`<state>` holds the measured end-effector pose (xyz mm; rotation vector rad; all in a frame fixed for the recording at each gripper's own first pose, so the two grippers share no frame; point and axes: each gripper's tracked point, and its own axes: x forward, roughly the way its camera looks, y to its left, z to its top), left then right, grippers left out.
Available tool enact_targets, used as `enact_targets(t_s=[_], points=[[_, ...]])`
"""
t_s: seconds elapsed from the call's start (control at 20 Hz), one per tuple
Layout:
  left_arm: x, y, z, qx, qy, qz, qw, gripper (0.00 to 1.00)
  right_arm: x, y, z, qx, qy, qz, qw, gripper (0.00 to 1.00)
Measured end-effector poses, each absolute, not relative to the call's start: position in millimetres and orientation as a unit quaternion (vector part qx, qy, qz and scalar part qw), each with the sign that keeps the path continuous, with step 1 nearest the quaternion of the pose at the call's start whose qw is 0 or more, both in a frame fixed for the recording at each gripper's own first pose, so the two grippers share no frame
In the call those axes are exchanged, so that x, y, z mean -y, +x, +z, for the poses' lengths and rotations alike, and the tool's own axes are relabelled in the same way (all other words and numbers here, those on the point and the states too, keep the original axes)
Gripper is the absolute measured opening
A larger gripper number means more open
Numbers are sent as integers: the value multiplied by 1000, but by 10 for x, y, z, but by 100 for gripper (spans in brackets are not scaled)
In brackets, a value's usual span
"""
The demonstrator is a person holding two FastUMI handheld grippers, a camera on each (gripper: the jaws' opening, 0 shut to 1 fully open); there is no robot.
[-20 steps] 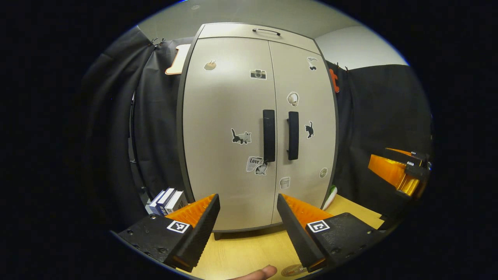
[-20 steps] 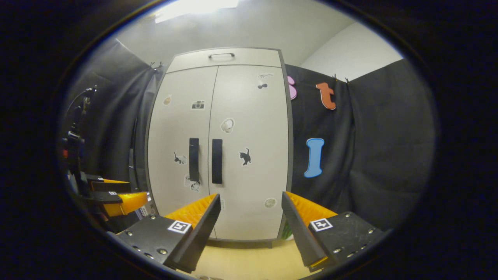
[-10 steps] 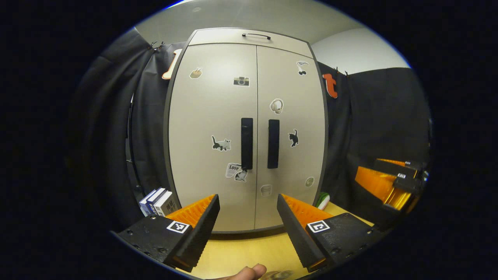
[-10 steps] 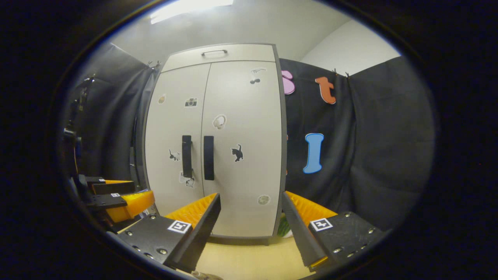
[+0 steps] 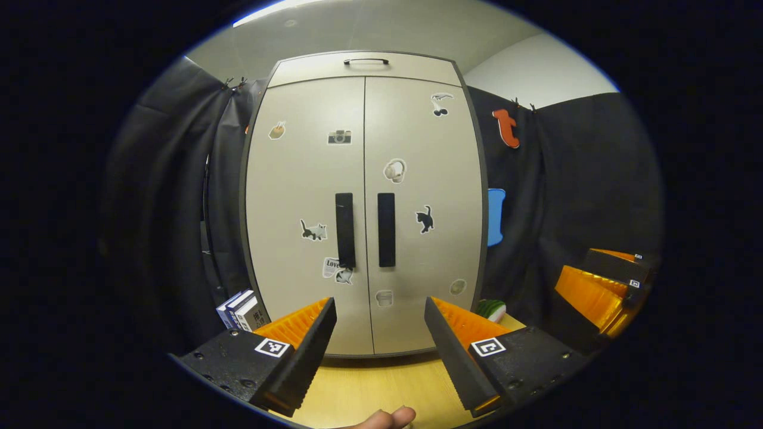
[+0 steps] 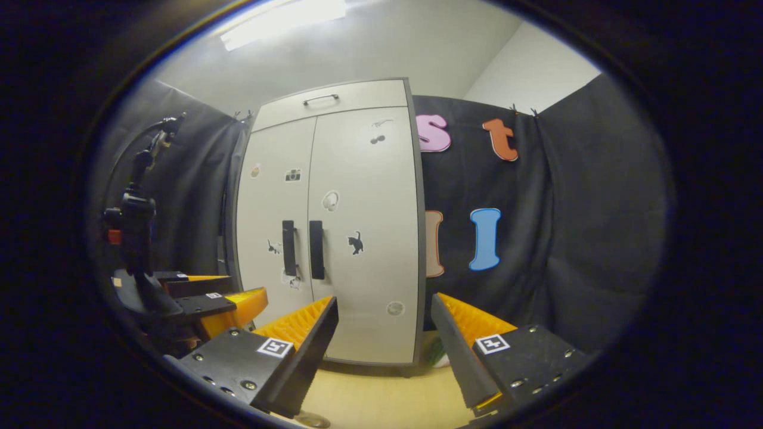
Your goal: Grasp the bottle in the cabinet with the left hand and place it on the coaster, then close the right door with the right hand and the left door with the left hand.
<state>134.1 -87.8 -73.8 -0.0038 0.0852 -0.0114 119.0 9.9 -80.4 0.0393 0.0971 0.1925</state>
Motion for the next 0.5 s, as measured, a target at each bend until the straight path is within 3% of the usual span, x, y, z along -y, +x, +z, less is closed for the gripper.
enact_targets(t_s=[0.5], points=[[1040,1293,-692,-46,-5,28,999,94,154,943,-821,-54,49,117,990,95]])
